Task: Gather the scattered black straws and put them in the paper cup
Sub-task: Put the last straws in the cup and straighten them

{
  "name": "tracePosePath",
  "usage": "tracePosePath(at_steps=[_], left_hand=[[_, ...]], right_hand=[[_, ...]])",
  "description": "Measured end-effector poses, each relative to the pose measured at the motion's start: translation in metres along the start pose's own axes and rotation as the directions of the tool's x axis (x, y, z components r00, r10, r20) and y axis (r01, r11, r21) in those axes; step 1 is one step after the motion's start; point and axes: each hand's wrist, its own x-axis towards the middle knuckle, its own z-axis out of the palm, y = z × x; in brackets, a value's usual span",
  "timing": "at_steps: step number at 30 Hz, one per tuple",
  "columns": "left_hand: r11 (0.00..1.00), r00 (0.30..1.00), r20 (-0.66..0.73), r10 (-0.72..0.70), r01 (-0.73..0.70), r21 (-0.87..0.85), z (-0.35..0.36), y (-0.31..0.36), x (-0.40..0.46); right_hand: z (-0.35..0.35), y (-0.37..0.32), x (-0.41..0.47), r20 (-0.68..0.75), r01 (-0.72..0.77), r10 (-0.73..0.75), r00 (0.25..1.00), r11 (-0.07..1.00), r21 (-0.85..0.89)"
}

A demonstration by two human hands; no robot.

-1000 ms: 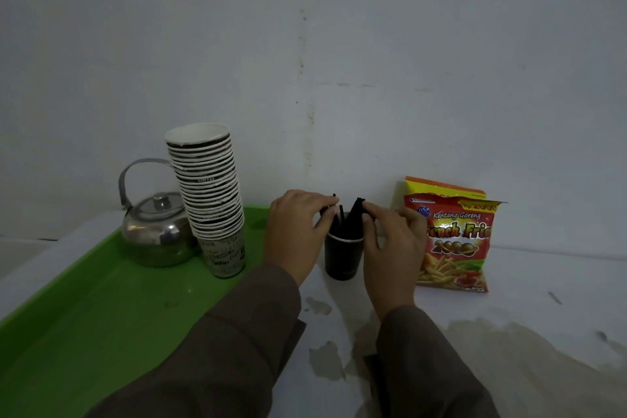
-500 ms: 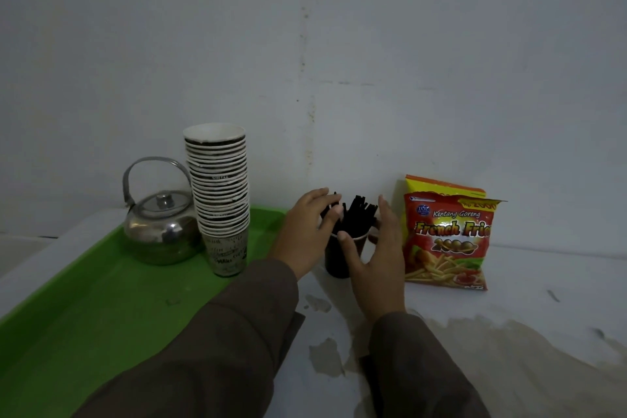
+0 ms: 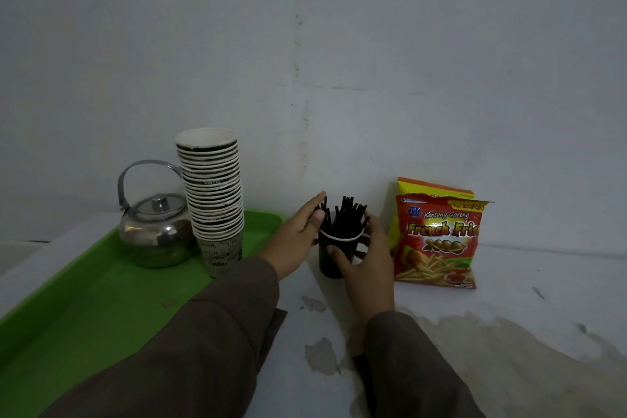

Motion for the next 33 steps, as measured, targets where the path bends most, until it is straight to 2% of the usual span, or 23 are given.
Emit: tracePosePath(at_steps=[6,11,15,20,33], left_hand=[[0.988,0.99,0.093,-0.105,0.114,-0.099,-0.004,0.005,0.005],[0.991,0.999,0.053,0.005,-0.012,0.136,-0.007,-0.005,0.003],[0.998,0.997,-0.07,-0.017,0.021,0.051,-0.007,-0.01,0.01],[0.977,0.996,-0.077,0.049,-0.032,0.21,-0.002,-0.011,0.016],[0.963,0.994,-0.108,0.0,0.029,0.267,-0.004,-0.011,0.028]], right_hand=[[-0.001,0.001,0.007,0.067,-0.002,0.003,0.998,1.0,-0.011],[-0.002,0.001,0.012,0.098,-0.025,0.026,0.995,1.0,-0.016],[-0.007,0.0,0.019,0.17,-0.036,0.037,0.985,0.999,-0.011],[-0.011,-0.003,0.031,0.276,-0.076,0.063,0.959,0.997,0.034],[-0.006,-0.001,0.045,0.328,-0.174,0.143,0.934,0.982,0.066]])
